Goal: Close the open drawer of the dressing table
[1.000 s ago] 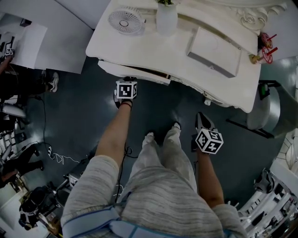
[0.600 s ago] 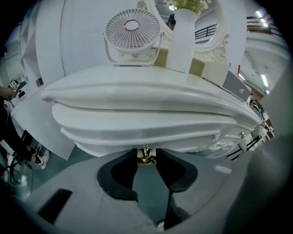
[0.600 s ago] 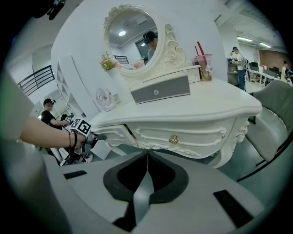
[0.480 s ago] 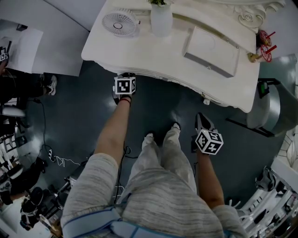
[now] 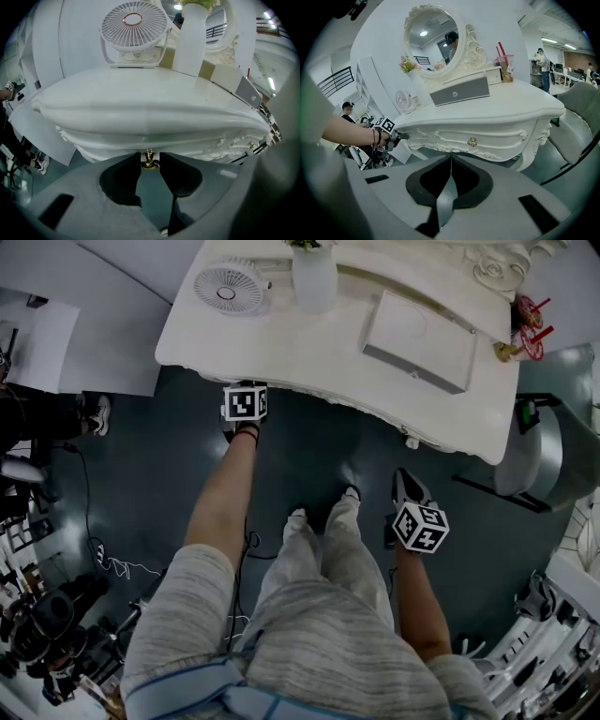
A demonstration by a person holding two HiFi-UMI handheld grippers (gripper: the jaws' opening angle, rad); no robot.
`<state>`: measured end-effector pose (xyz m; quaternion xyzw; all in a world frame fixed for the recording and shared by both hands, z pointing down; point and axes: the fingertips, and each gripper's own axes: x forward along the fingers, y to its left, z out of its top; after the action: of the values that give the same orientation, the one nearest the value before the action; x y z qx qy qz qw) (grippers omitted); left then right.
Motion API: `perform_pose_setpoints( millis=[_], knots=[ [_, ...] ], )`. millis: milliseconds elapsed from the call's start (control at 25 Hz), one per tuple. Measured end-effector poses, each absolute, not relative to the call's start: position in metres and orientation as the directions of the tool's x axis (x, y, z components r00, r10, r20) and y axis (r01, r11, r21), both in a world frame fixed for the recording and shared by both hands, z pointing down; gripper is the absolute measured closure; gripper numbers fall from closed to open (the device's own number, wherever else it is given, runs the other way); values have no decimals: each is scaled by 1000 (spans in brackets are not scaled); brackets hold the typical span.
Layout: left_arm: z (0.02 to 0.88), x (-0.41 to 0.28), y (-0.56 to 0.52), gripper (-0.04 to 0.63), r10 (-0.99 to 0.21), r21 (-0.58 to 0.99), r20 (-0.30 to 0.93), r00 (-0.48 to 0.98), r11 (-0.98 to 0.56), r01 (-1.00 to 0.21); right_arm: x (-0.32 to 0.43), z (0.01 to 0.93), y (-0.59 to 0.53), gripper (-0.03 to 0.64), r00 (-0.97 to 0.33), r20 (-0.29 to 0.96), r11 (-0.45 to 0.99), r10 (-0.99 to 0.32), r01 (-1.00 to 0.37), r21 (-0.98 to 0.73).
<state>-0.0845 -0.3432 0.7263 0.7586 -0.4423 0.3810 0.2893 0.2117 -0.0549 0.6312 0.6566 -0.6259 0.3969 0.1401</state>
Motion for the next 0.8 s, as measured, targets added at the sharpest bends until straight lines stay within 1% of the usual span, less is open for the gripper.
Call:
perform_pose_setpoints(
  millis=[440, 600, 640, 800],
  knots=[
    [726, -84, -344, 460, -448, 104, 834, 322, -446, -889, 208, 632, -60, 601, -104, 689, -173, -717, -931, -321],
    [727, -81, -342, 459, -440, 89, 834, 332, -487, -869, 207, 632, -61, 602, -108, 691, -169, -715, -932, -321],
    [727, -80, -340, 453, -434, 80, 837, 333, -506, -859, 207, 632, -61, 602, -109, 691, -168, -715, -932, -321],
    [728, -74, -336, 393, -412, 76, 844, 343, -541, -837, 205, 631, -62, 603, -113, 689, -163, -716, -933, -322]
  ],
)
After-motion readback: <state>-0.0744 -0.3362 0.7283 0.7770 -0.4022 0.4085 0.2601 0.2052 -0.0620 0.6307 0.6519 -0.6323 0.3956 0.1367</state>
